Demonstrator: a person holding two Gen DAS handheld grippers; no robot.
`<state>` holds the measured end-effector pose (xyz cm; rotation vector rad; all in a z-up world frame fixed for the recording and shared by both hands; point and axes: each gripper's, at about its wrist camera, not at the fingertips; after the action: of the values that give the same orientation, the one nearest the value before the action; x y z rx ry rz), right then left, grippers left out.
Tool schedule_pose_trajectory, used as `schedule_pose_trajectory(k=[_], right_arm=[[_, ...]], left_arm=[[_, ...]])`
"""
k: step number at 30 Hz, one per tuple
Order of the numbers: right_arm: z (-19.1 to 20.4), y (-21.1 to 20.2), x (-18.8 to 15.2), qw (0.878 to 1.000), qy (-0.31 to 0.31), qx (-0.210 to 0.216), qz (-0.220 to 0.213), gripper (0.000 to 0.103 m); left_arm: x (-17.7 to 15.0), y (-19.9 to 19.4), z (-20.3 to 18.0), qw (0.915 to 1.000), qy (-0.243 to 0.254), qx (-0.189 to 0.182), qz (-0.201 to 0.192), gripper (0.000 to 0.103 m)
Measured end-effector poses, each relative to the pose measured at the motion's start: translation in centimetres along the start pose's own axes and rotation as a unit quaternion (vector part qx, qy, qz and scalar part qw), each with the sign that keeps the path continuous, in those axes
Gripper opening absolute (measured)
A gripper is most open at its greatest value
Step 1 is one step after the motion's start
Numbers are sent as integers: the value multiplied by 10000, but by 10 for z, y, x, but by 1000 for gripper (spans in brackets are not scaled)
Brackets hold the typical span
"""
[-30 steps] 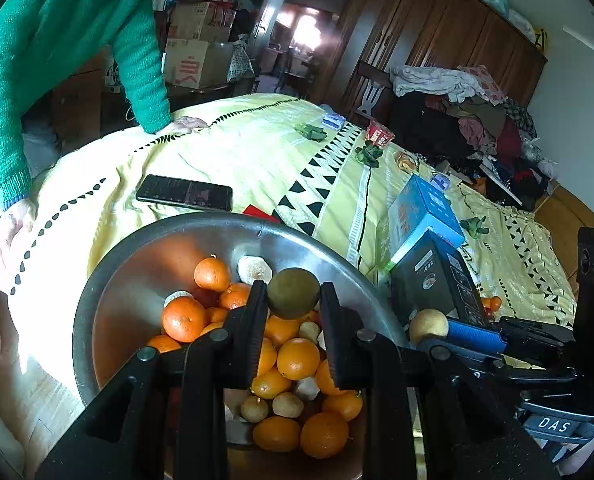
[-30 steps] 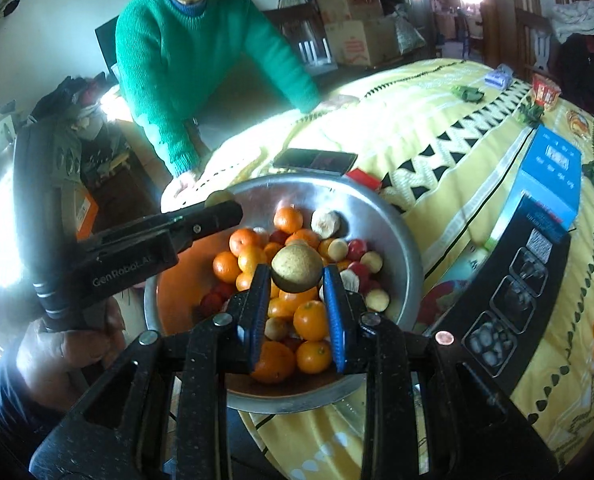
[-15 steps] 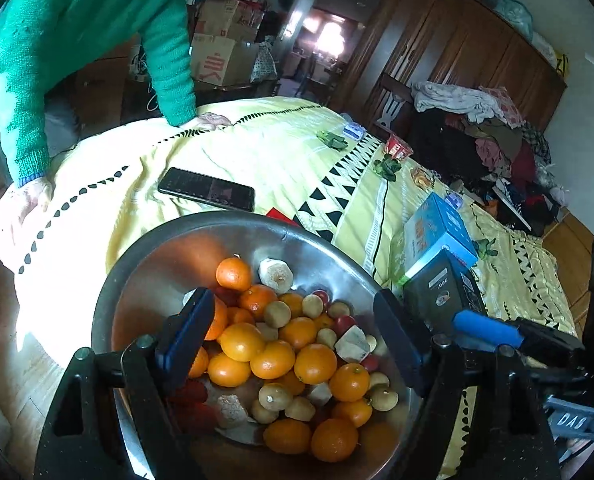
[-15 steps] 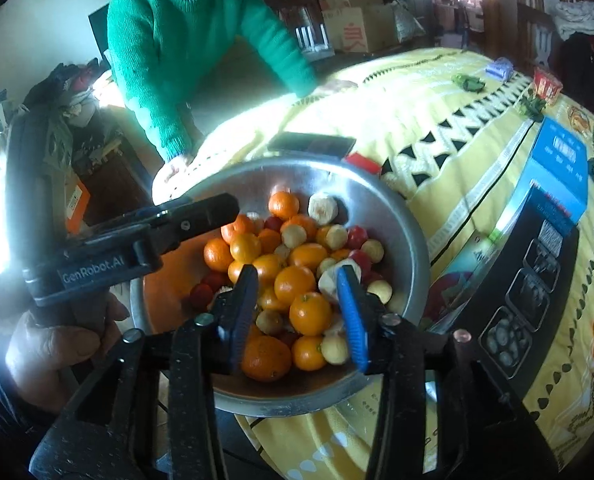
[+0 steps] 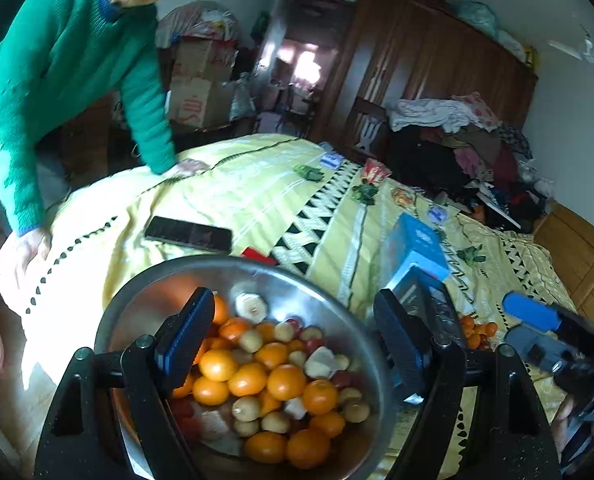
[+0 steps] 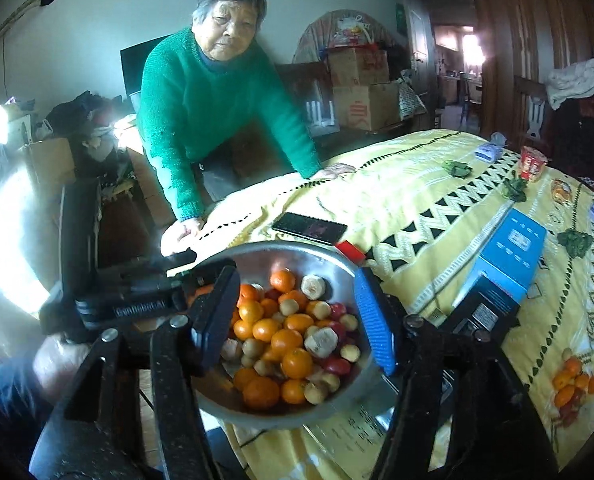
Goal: Organize fruits
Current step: 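Withdraw both open grippers from the steel bowl back to the fruit pile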
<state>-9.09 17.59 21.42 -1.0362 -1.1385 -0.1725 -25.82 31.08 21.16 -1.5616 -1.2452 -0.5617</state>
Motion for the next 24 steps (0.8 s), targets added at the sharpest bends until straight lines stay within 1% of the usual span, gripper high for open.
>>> schedule_pose_trajectory(k=[1,3,4,6,9,10,11,13,14,15,16,18,20,21,22,24], right_arm=[[-9,-6,-12,9999,117,-89,50,64],[-26,-17,-32,9991,316,-254,129,64],[-36,-25,-43,9983,412,-381,173,64],[-56,-37,-62,9962,586,-597,258,64],[-91,-53,-88,9897,902,-1020,437,64],[-103,-59,-97,9864,1031,-1177,499,64],[-115,-65,-106,9828,1154,-1336,543,64],[-137,-77,-121,9752,1412,-1593,599,64],[-145,-85,-130,9720,1503,-1701,607,64],[-154,-91,-137,9678,1600,-1835,638,64],[-164,-97,-146,9632,1711,-1958,685,64],[-182,-108,-163,9544,1888,-2168,799,64],[-196,-117,-177,9474,1979,-2353,886,65],[-202,-120,-185,9443,2019,-2425,933,67],[-211,-121,-193,9400,2071,-2516,1007,72],[-228,-117,-209,9330,2136,-2685,1087,74]], left_arm=[[2,-1,-15,9998,171,-96,-88,84],[3,-2,-51,9974,554,-348,-306,95],[2,-3,-67,9955,727,-463,-399,96],[-3,-1,-107,9895,1148,-725,-485,103],[-19,5,-162,9780,1684,-1104,-542,103],[-24,8,-178,9741,1783,-1296,-497,103],[-30,15,-196,9707,1764,-1595,-339,103],[-42,33,-219,9667,1616,-1986,19,103],[-50,45,-231,9638,1579,-2131,261,103],[-59,60,-244,9617,1612,-2157,506,103],[-68,72,-254,9609,1662,-2104,697,103],[-86,105,-275,9586,1769,-1869,1221,103],[-100,128,-286,9560,1833,-1783,1440,103],[-110,142,-291,9558,1876,-1681,1514,103],[-120,152,-294,9546,1889,-1621,1636,103],[-141,182,-301,9513,1955,-1498,1855,103]])
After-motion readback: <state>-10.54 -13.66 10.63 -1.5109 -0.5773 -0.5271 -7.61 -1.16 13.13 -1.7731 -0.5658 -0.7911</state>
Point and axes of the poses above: each gripper's, at about its wrist camera, not at the fingertips, and y roughly the way its jaws point, z to its left, x to its top, and after that the axes turned 9 degrees about -x, right-handed
